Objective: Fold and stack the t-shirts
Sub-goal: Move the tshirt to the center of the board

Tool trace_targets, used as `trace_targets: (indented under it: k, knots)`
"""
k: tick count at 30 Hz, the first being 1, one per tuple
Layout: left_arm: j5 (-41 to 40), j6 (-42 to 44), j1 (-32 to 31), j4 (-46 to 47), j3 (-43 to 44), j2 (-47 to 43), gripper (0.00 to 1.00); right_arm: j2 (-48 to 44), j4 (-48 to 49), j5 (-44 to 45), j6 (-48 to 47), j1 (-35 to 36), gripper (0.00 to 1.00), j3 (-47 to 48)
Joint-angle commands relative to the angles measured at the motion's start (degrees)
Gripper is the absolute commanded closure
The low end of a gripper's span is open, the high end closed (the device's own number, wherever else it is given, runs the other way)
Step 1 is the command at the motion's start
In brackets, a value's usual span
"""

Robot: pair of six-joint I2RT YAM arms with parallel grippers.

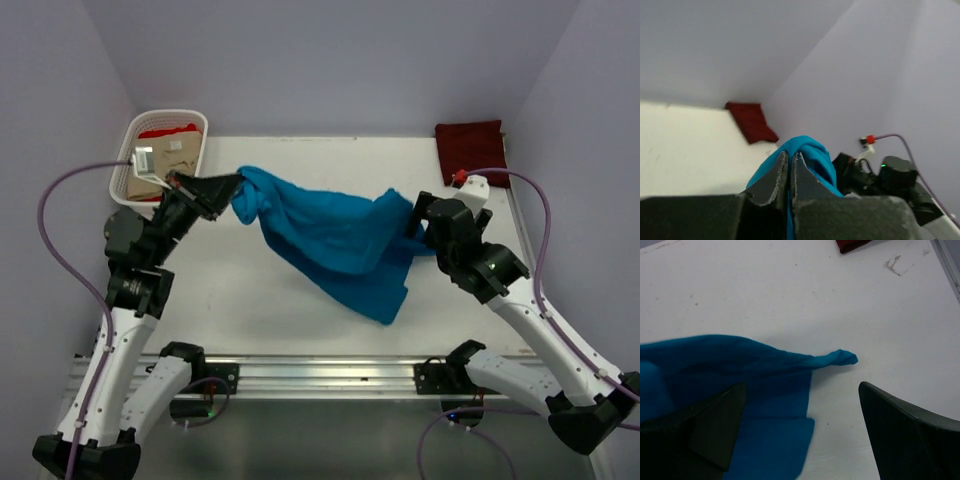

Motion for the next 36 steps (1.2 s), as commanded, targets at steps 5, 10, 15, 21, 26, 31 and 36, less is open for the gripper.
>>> trace_targets:
  k: [5, 10, 15, 21, 26, 31, 36]
  knots:
    - [-18.3, -4.5, 0.4, -16.7, -29.9, -10.4, 1.0, 2.1, 1.0, -1.8, -1.2, 0.0, 0.01, 1.4]
    - [-25.5, -4.6, 0.4, -26.3, -32.0, -12.4, 1.0, 3.4, 1.5, -3.4, -1.2, 0.0, 0.01, 1.8]
    - [-33.4, -2.3, 0.4, -34.1, -27.2, -13.7, 1.0, 4.2, 1.3, -5.3, -1.6, 0.0, 0.01, 1.5]
    - [-36.2, 0.1, 0.4, -40.4, -23.2, -16.3, 0.0, 5.0, 1.5, -7.2, -1.9, 0.0, 0.01, 1.7]
    - [-32.2, 5.5, 0.4, -39.2, -22.3, -19.5, 0.0, 5.3, 1.6, -7.8, -1.9, 0.0, 0.01, 1.8]
    - [-8.1, 18.1, -0.5, -35.8, -19.0, -6.7, 0.1, 5.7, 1.5, -8.6, -1.9, 0.0, 0.01, 1.7]
    - [-12.3, 28.2, -11.0, -38.8, -16.3, 1.2, 0.11, 5.1, 1.0, -9.7, -0.4, 0.0, 0.01, 1.0]
